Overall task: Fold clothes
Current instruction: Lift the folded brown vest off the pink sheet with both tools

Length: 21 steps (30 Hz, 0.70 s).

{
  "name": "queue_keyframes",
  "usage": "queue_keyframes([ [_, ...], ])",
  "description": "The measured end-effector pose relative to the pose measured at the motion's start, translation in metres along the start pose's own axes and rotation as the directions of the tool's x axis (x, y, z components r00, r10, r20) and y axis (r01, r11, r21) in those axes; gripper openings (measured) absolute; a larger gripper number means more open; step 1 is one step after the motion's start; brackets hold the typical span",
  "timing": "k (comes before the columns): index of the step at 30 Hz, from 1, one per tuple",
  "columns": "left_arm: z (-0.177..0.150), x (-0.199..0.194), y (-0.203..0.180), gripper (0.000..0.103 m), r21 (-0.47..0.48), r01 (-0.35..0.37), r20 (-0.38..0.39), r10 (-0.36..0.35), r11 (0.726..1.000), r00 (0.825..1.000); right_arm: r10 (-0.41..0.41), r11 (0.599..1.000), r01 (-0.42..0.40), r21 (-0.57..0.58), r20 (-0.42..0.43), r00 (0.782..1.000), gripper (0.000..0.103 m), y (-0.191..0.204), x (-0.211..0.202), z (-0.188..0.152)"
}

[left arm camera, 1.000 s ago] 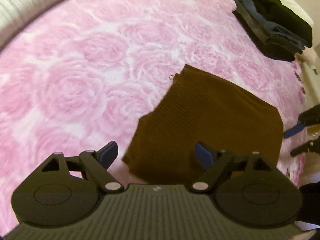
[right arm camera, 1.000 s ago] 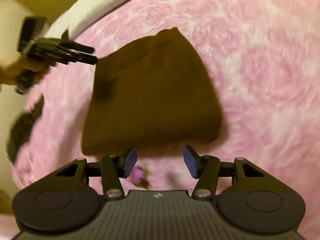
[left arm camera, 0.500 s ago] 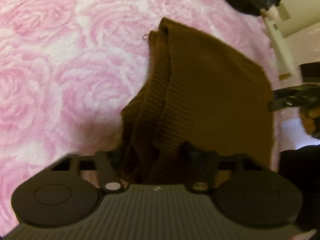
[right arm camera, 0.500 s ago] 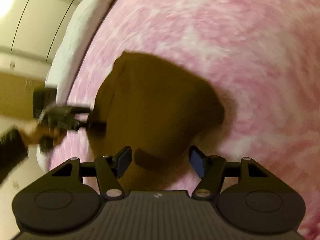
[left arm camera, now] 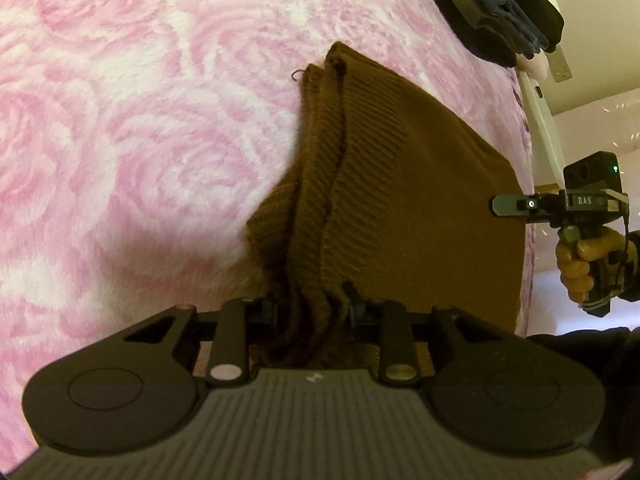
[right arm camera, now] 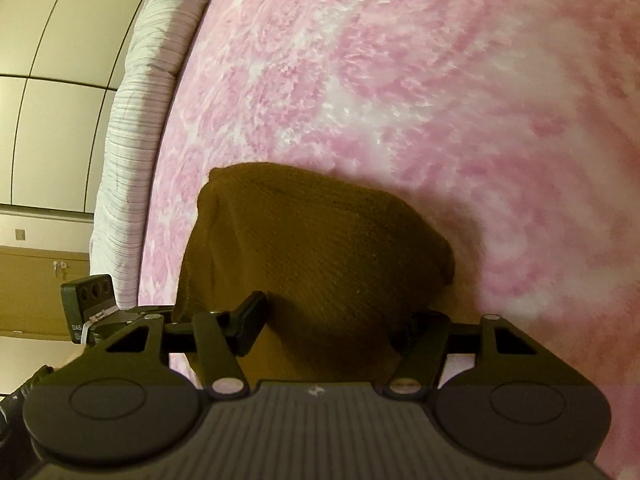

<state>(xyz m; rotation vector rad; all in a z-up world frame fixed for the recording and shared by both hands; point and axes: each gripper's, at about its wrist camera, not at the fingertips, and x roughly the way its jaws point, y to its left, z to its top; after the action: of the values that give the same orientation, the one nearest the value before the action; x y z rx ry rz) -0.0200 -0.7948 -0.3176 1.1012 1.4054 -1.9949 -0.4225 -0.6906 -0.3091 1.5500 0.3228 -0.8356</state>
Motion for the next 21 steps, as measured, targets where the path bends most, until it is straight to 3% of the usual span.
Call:
queue_keyframes([
  [4,0.001,0.000,0.000,0.028,-0.006,-0.007,-0.005,0.007,1.000,1.000,-0.008,1.000,0.008,-0.009,-0.010,1.000,0.060,0.000,-0.003,-0.004],
  [7,0.003,0.001,-0.002,0.030,0.002,-0.020,-0.014,0.020,1.000,1.000,-0.003,1.000,0.002,-0.010,-0.013,1.000,0.066,0.002,-0.002,-0.009],
  [14,0.015,0.010,-0.031,0.034,0.093,-0.140,-0.064,0.146,0.986,0.987,-0.015,1.000,0.015,-0.020,-0.021,1.000,0.071,0.009,-0.002,-0.021],
  [21,0.013,0.012,-0.033,0.035,0.110,-0.154,-0.057,0.161,0.982,0.985,-0.050,0.997,0.048,-0.053,-0.045,0.998,0.077,0.011,-0.004,-0.037],
])
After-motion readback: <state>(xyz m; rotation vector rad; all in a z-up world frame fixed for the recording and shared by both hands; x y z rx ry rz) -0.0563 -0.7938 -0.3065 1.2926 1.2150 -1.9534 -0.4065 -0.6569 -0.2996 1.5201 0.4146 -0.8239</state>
